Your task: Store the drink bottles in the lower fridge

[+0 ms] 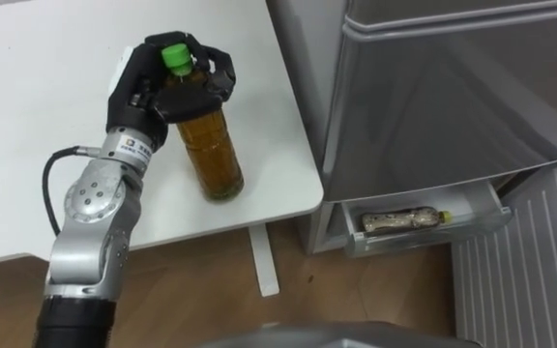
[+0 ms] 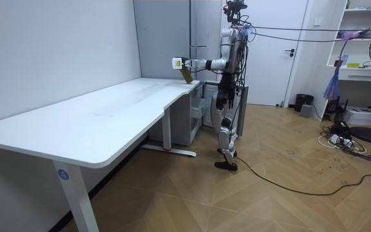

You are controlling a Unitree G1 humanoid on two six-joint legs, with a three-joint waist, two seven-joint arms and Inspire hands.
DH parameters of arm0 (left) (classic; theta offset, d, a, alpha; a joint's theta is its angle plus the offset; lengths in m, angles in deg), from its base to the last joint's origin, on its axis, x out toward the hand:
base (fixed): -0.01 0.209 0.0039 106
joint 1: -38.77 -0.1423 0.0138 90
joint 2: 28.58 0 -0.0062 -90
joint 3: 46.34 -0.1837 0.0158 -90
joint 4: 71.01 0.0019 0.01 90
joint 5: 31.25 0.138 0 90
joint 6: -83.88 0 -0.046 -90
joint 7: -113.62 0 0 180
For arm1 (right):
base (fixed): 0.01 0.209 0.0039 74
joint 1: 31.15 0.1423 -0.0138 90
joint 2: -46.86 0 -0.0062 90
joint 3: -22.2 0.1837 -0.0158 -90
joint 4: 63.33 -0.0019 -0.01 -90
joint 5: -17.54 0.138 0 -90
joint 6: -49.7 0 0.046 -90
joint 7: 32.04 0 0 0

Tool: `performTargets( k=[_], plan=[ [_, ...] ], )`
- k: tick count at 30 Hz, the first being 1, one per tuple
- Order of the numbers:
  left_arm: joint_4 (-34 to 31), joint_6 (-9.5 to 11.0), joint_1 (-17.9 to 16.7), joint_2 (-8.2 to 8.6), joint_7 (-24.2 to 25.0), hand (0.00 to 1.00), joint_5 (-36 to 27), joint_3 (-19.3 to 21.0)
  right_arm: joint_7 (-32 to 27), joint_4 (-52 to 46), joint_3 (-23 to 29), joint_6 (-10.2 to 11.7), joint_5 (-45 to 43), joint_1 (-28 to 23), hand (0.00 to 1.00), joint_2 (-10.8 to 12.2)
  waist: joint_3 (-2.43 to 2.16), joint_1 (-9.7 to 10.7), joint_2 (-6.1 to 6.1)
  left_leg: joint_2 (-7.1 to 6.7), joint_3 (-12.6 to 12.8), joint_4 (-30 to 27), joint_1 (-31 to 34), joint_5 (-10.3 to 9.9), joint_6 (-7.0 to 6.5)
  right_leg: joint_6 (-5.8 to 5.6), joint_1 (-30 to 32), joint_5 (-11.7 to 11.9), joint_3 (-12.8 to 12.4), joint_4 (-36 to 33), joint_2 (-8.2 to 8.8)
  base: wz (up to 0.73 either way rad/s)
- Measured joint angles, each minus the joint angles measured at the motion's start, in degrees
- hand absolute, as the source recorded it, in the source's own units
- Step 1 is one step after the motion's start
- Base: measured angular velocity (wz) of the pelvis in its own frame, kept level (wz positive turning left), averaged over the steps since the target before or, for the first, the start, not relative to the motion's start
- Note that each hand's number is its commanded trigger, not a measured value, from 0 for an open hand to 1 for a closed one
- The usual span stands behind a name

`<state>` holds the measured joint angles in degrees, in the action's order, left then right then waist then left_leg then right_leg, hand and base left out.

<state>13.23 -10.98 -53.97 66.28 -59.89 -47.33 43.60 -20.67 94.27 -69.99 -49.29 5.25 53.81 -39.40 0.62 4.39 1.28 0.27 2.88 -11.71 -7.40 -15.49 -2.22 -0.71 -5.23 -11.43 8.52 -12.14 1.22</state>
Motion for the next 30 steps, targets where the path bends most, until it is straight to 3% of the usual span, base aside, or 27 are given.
performTargets(
  k=[4, 12, 15, 16, 20, 30],
  plan=[
    [0.1, 1.2, 0.7, 0.49, -0.1, 1.00, -0.2, -1.4, 0.1, -6.9, -2.2, 0.2, -3.3, 0.0, 0.00, -1.0, 0.44, -0.2, -0.55, -0.01, 1.6, 0.0, 0.3, 0.4, 0.05, -0.01, 0.5, 0.0, 0.1, -0.5, 0.27, 0.00],
    [0.1, 1.2, 0.7, 1.37, 0.2, 1.00, -2.5, -3.5, 3.3, -19.7, -2.8, 0.9, -5.6, -0.8, 0.00, -1.6, 0.12, -2.0, -1.16, 0.14, 3.0, 0.0, 0.3, 0.4, 0.06, 0.00, 1.2, 0.0, 0.0, -0.6, 0.39, -0.03],
    [0.0, 1.1, 0.4, 1.46, 0.2, 1.00, -3.6, -3.6, 5.8, -27.4, -2.7, 1.8, -5.5, -1.9, 0.00, -0.1, -0.35, -2.6, -1.89, 0.33, 3.0, 0.0, 0.5, 0.6, 0.29, 0.18, 1.4, 0.1, -0.2, -0.5, 0.18, 0.00],
    [0.0, 1.1, 0.4, 1.46, 0.2, 1.00, -3.6, -3.9, 6.9, -29.4, -2.8, 3.0, -5.0, -2.0, 0.00, 1.4, -0.47, -2.9, -2.16, 0.45, 2.8, 0.1, 0.3, 0.6, 0.33, 0.26, 1.1, 0.2, -0.2, -0.4, 0.04, 0.00],
    [0.0, 1.1, 0.2, 1.60, 1.2, 1.00, -3.7, -4.8, 10.3, -30.4, -3.4, 5.5, -0.2, -1.7, 0.00, 5.0, -0.55, -3.2, -2.40, 0.41, 2.2, 0.2, -0.7, 0.6, 0.34, 0.33, -0.8, 0.2, 0.4, 0.6, 0.08, 0.14],
    [0.0, 1.1, -0.2, 2.26, 3.1, 1.00, -4.6, -5.9, 16.3, -32.1, -3.4, 5.8, 1.7, -1.7, 0.00, 5.3, -0.47, -3.1, -2.56, 0.27, 1.7, 0.2, -0.2, 0.6, 0.34, 0.31, -0.4, 0.2, 0.9, 0.5, 0.23, 0.03]
  ],
)
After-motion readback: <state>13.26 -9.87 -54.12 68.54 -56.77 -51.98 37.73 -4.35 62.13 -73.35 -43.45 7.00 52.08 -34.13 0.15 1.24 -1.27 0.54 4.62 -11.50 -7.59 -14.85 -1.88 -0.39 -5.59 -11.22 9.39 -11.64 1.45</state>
